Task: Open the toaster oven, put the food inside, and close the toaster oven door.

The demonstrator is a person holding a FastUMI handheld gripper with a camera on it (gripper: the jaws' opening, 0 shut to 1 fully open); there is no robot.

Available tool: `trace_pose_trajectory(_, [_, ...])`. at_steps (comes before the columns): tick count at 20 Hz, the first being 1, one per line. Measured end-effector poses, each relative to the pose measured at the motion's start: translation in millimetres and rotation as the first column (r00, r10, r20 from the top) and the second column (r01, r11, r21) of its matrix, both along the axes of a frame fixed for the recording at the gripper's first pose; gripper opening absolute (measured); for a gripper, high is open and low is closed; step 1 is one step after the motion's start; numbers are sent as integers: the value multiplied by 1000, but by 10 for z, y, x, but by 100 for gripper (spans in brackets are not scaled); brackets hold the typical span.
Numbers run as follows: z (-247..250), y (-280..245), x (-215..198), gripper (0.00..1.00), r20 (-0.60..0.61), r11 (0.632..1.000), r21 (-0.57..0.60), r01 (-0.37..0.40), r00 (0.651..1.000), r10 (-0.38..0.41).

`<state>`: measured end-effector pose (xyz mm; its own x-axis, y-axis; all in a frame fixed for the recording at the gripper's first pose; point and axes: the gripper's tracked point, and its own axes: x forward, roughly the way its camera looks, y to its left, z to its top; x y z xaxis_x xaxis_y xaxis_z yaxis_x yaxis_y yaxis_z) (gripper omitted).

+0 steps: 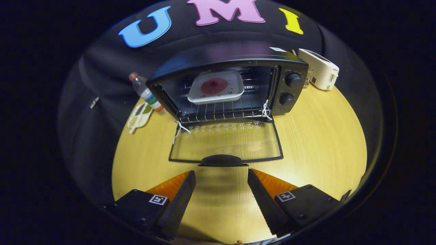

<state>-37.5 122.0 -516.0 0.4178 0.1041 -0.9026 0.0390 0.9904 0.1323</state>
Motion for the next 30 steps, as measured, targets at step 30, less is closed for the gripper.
trace_pose_trajectory(30, [-227, 91, 243, 97, 143, 991, -88, 102, 986, -88])
